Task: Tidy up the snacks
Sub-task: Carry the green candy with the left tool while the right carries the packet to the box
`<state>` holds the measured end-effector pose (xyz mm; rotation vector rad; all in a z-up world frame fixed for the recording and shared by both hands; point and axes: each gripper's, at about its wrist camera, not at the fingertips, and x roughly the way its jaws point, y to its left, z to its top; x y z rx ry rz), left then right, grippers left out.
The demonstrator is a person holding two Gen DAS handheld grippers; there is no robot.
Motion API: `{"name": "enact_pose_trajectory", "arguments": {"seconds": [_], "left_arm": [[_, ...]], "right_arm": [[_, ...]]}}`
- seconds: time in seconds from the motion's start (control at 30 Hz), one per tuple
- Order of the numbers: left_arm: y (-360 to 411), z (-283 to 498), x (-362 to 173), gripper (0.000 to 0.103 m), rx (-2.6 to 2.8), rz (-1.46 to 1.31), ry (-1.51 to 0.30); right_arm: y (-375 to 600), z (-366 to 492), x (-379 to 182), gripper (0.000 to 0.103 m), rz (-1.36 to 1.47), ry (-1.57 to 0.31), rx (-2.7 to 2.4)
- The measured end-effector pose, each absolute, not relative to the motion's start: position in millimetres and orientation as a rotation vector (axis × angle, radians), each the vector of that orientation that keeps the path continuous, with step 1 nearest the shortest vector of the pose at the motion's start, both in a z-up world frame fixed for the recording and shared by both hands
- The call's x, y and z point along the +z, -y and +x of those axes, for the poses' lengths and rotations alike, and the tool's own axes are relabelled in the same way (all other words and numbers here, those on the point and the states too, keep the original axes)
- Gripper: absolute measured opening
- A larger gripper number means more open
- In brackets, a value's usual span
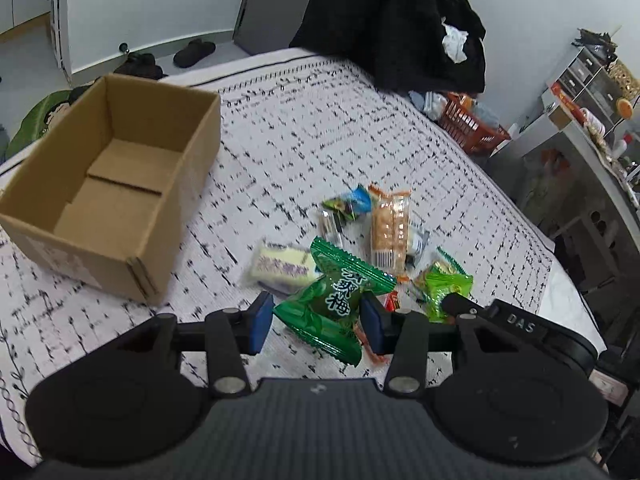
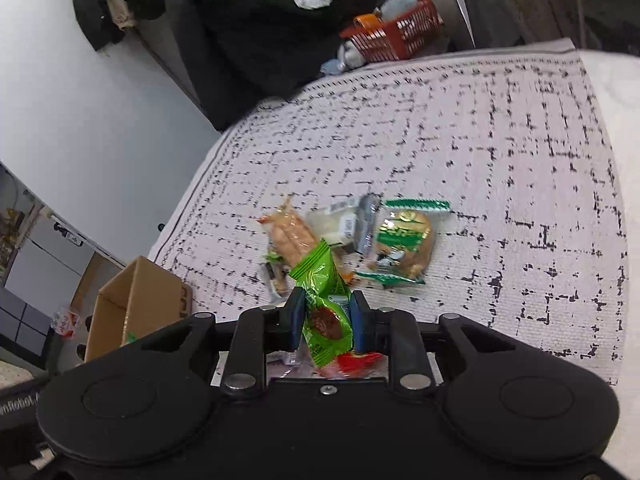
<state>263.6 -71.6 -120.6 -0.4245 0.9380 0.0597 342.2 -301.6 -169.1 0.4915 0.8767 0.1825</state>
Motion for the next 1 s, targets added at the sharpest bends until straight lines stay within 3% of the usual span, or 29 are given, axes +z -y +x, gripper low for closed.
{"name": "enact_pose_trajectory", "arguments": {"seconds": [0.37,1.0], "left_arm": [[31,264,-95,0.046,0.036,-0.417,-0.875],[-55,254,-98,0.046,0.089,-0.580,-0.783]], "right_arm": [[258,331,-138,0.024,0.464,-0.824,0.207],[149,327,-114,0.024,0.368,-0.802,0.287]]}}
